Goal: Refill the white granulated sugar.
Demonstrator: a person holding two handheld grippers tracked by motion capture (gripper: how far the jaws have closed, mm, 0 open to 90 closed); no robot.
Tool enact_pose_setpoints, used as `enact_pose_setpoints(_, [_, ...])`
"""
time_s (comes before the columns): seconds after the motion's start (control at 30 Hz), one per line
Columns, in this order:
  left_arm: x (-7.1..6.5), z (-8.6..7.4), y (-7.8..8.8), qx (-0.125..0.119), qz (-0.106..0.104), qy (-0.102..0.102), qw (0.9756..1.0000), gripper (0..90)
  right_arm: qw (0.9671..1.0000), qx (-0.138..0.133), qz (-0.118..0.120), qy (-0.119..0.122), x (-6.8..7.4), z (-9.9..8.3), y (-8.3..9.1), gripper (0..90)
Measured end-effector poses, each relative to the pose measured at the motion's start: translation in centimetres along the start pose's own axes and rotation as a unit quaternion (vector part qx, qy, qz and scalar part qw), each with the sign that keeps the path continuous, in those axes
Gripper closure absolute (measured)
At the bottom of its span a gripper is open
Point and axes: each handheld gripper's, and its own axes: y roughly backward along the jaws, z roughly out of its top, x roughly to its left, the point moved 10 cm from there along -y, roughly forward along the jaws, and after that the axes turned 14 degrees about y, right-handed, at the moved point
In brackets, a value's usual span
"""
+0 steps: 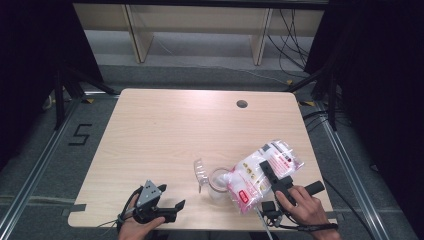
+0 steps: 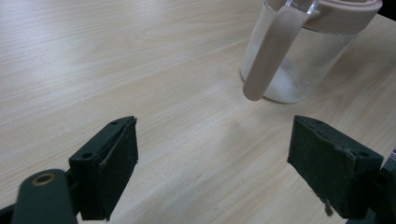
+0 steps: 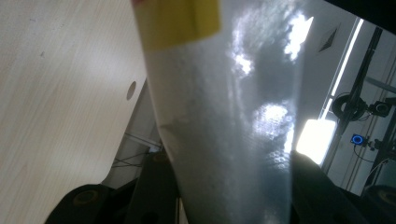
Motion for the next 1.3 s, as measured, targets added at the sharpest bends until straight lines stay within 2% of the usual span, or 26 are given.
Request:
enact_pose_setpoints(0.17, [-0.11,0.08,0.02,-0.005,0.0,0.003,1.0,15.5,0.9999,0.005,0.008,-0.01,0.33,-0.07,0.15,70.7])
enact_pose_setpoints(0.23, [0.01,0.01,0.04,-0.001,0.0,-0.002,1.0,15.5,1.0,0.001,0.001,-0.001,0.04,-0.03,0.03,70.9])
enact_pose_setpoints(0.27, [0.04,0.02,0.1,-0.001,0.0,-0.005,1.0,15.5,0.9999,0.005,0.009,-0.009,0.37,-0.09,0.12,70.9])
enact_pose_setpoints(0.33, [0.05,0.07,0.1,-0.002,0.002,-0.004,1.0,15.5,1.0,0.0,0.0,-0.001,0.04,-0.05,0.03,71.0])
enact_pose_setpoints(0.47, [0.1,0.0,0.13,0.0,0.004,-0.005,1.0,15.4,1.0,0.003,0.001,-0.004,0.08,-0.12,0.04,71.2])
enact_pose_setpoints(0.57, [-0.04,0.03,0.03,-0.004,0.002,0.008,1.0,15.5,1.0,0.0,0.001,0.0,-0.01,-0.09,0.02,71.2])
enact_pose_setpoints(0.67, [0.1,0.02,0.12,-0.001,0.004,0.002,1.0,15.5,1.0,0.001,-0.001,-0.003,-0.06,-0.12,0.06,71.4])
enact_pose_setpoints(0.77, [-0.05,0.01,0.01,-0.004,0.0,0.009,1.0,15.4,1.0,0.0,0.002,-0.002,0.02,-0.13,0.03,71.5])
enact_pose_setpoints(0.87, [-0.07,0.06,-0.02,-0.005,0.0,0.008,1.0,15.4,1.0,-0.001,0.003,0.001,-0.01,-0.15,0.03,71.5])
enact_pose_setpoints(0.9, [0.04,0.01,0.0,-0.001,0.0,0.003,1.0,15.4,1.0,0.001,-0.001,-0.002,-0.05,-0.21,0.05,71.5])
enact_pose_setpoints(1.3, [0.02,0.04,-0.03,-0.005,0.0,0.007,1.0,15.5,1.0,0.005,-0.002,0.0,-0.27,-0.52,0.17,72.0])
